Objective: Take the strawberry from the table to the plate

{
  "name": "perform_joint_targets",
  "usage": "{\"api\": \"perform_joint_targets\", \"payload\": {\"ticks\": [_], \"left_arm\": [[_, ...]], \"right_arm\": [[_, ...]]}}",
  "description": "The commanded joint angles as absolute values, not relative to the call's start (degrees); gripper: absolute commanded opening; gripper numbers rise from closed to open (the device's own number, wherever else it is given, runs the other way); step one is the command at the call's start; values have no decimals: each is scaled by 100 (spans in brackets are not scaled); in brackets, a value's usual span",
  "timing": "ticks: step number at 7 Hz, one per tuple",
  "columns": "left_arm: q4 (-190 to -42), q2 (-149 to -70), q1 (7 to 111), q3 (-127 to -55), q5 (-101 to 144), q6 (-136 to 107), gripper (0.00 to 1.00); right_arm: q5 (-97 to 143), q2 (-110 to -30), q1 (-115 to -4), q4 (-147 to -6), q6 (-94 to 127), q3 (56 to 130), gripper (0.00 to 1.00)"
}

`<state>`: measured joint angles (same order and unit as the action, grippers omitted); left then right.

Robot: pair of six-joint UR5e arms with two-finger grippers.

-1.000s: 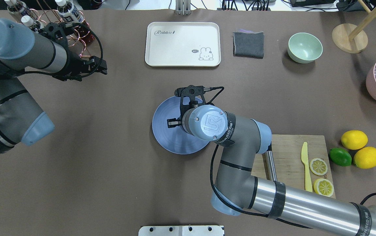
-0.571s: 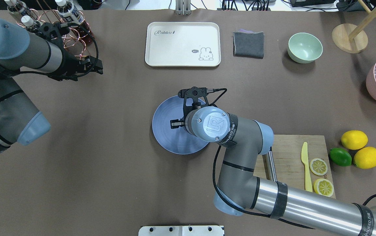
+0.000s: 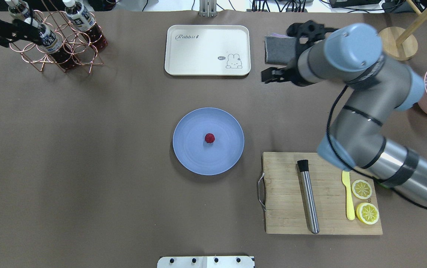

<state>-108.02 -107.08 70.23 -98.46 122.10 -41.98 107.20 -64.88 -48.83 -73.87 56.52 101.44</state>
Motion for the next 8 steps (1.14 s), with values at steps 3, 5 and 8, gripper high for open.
{"api": "perform_joint_targets", "payload": {"ticks": [3,5,8], "left_arm": [[-10792,-9749,8471,-9905,13288,-2164,97],[-10775,-9642,8508,-9888,13236,-2118,97],[-10784,-9361,8525,-9870,13280,-1794,97]], "right_arm": [[13133,-7768,-8122,-7400,2794,9103,100],[13394,-8346,-9101,-7400,1841,8772,100],[13535,-8910,-10052,-7453,629,8622,100]]}}
